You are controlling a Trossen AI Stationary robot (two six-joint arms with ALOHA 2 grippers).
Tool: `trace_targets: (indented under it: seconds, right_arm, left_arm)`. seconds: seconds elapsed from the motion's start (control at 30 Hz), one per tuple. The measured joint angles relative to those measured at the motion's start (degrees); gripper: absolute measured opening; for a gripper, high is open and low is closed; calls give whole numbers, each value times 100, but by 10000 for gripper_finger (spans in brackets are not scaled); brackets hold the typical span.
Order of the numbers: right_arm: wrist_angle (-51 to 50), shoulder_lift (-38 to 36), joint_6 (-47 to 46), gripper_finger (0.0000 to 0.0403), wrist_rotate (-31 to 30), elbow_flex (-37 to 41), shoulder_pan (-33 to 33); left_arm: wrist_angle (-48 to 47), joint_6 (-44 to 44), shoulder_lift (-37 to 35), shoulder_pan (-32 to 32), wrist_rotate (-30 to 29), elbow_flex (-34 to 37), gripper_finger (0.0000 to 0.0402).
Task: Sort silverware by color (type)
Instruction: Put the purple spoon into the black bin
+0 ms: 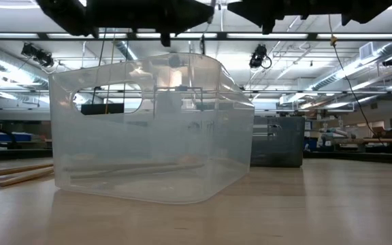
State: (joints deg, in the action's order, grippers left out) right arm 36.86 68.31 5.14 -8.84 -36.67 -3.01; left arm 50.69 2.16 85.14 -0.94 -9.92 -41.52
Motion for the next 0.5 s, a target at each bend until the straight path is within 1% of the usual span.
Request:
trace_targets:
  seconds: [0.13, 0.3, 0.5]
  right_arm:
    - [-16, 0, -17, 213, -21, 0, -2]
    - [-17, 0, -3, 213, 19, 0, -4]
    - [32, 0, -2, 206, 13, 0, -3]
  left_arm:
    - [20, 68, 349, 1, -8, -362, 55]
    - [9, 113, 592, 12, 6, -628, 55]
    - [23, 183, 797, 13, 273, -836, 55]
